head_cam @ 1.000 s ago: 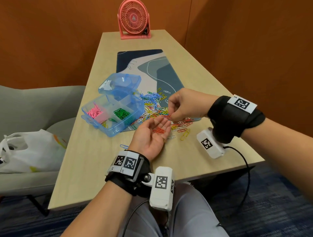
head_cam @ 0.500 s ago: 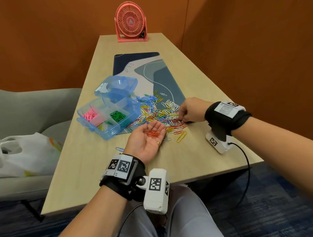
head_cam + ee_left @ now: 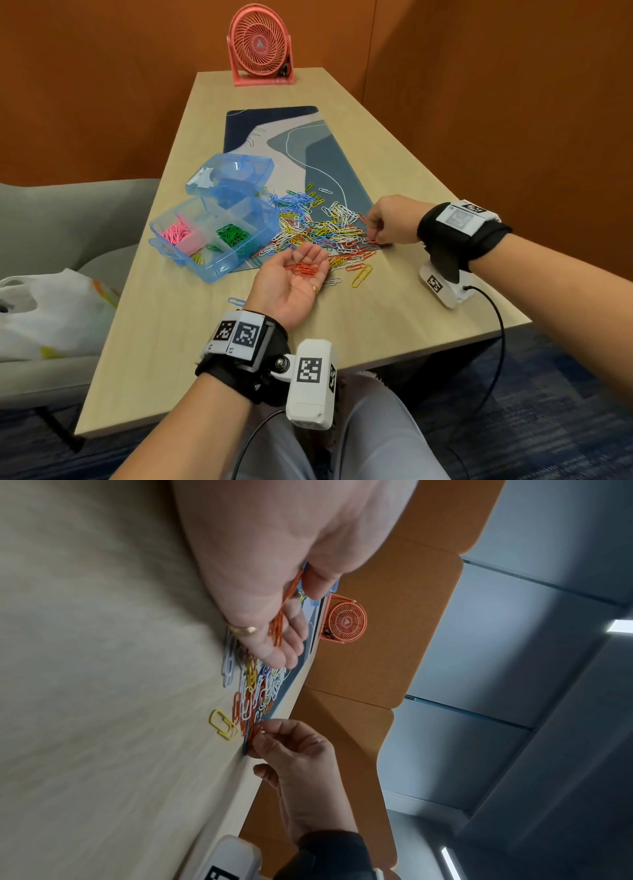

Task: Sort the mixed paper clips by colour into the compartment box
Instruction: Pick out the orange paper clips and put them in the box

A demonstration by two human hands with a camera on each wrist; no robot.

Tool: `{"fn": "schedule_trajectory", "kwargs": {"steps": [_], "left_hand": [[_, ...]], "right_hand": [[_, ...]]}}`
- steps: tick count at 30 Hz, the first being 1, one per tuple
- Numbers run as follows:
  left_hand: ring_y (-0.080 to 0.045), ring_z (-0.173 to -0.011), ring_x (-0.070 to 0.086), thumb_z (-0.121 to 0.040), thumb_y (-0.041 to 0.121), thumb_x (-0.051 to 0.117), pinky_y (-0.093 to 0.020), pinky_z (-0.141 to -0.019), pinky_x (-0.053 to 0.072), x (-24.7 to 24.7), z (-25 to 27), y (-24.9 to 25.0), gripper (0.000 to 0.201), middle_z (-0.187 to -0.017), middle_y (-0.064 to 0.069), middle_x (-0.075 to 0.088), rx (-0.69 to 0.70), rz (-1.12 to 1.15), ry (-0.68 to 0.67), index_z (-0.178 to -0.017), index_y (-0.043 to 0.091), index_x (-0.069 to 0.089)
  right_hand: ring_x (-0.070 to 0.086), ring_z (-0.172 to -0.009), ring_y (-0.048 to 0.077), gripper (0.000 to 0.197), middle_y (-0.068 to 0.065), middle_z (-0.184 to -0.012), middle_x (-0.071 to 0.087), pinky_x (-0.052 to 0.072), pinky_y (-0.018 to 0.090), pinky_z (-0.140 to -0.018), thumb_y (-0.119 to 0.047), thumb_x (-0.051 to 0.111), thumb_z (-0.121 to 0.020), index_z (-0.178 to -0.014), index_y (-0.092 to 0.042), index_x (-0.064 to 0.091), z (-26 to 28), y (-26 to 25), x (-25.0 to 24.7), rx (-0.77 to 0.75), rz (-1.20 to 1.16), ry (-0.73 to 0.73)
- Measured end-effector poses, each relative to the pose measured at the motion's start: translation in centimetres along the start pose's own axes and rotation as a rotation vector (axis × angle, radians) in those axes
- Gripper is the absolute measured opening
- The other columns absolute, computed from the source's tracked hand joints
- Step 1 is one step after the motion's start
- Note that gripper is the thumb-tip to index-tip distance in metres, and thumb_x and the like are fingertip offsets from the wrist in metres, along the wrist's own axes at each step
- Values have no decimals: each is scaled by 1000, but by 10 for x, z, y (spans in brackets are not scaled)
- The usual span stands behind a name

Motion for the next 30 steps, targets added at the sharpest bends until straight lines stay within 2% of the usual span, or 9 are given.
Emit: {"fn": "schedule_trajectory", "kwargs": {"steps": [4, 7, 11, 15, 18, 20, 24, 26, 30], "left_hand": [[-25, -88, 60, -101, 21, 31, -36, -91, 44, -1, 0, 0, 36, -90, -14, 63, 3, 5, 1, -92, -1, 58], [-25, -87, 61, -102, 22, 30, -36, -91, 44, -2, -1, 0, 36, -89, -14, 63, 4, 4, 4, -91, 0, 58], [-25, -87, 61, -102, 22, 31, -36, -90, 44, -2, -2, 0, 36, -88, -14, 64, 8, 4, 9, -92, 0, 58], [-25, -84, 61, -101, 21, 32, -37, -95, 43, -3, -4, 0, 36, -72, -14, 68, 8, 8, 7, -89, -1, 58], [-25, -84, 61, -101, 21, 31, -36, -92, 44, -3, -3, 0, 36, -70, -14, 69, 8, 5, 7, -90, 0, 58], [-25, -85, 61, -101, 21, 31, -36, -93, 43, -3, -3, 0, 36, -77, -14, 67, 11, 5, 11, -90, 0, 58], [-25, -86, 61, -101, 21, 31, -36, -96, 43, -1, 0, 0, 36, -88, -13, 63, 9, 2, 7, -91, -1, 58], [-24, -86, 61, -101, 21, 32, -36, -98, 42, -1, 0, 0, 36, -87, -14, 63, 9, 2, 7, -91, -1, 58], [-24, -86, 61, -101, 21, 32, -36, -92, 44, -2, -1, 0, 36, -87, -14, 63, 8, 8, 7, -91, -1, 58]], "right_hand": [[57, -82, 16, 15, 0, -90, 67, 48, 27, -75, -3, 61, -85, -93, -12, 71, 2, 10, -6, 40, -33, 17], [60, -86, 21, 13, 6, -93, 69, 48, 29, -73, -12, 60, -88, -93, -8, 70, 2, 20, -8, 96, -9, 12], [57, -80, 22, 9, 9, -87, 66, 43, 24, -60, -14, 57, -87, -84, -10, 65, 5, 22, -4, 106, 2, -13], [54, -75, 19, 3, 4, -82, 63, 39, 19, -53, -12, 64, -83, -80, -13, 63, 5, 14, 1, 74, 65, -16], [54, -76, 17, 5, 1, -80, 62, 39, 18, -55, -10, 70, -80, -82, -13, 66, 5, 12, 2, 68, 67, -9], [55, -76, 17, 7, 1, -82, 64, 41, 19, -57, -10, 71, -80, -86, -12, 68, 5, 12, 2, 76, 48, -4], [55, -80, 19, 11, 6, -89, 66, 43, 25, -66, -9, 63, -84, -93, -9, 70, 5, 8, 5, 76, 99, -25], [56, -79, 20, 12, 5, -87, 64, 44, 26, -66, -10, 60, -84, -92, -9, 69, 6, 9, 6, 82, 101, -32], [59, -83, 21, 6, 5, -88, 65, 45, 25, -65, -14, 60, -85, -87, -13, 65, 8, 16, 6, 105, 71, -34]]}}
Point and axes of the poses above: each hand's wrist, its own z-axis away from the middle knuckle, its own x-axis out of the palm, y = z × x, the point moved 9 cm from there along -z, towards the middle knuckle
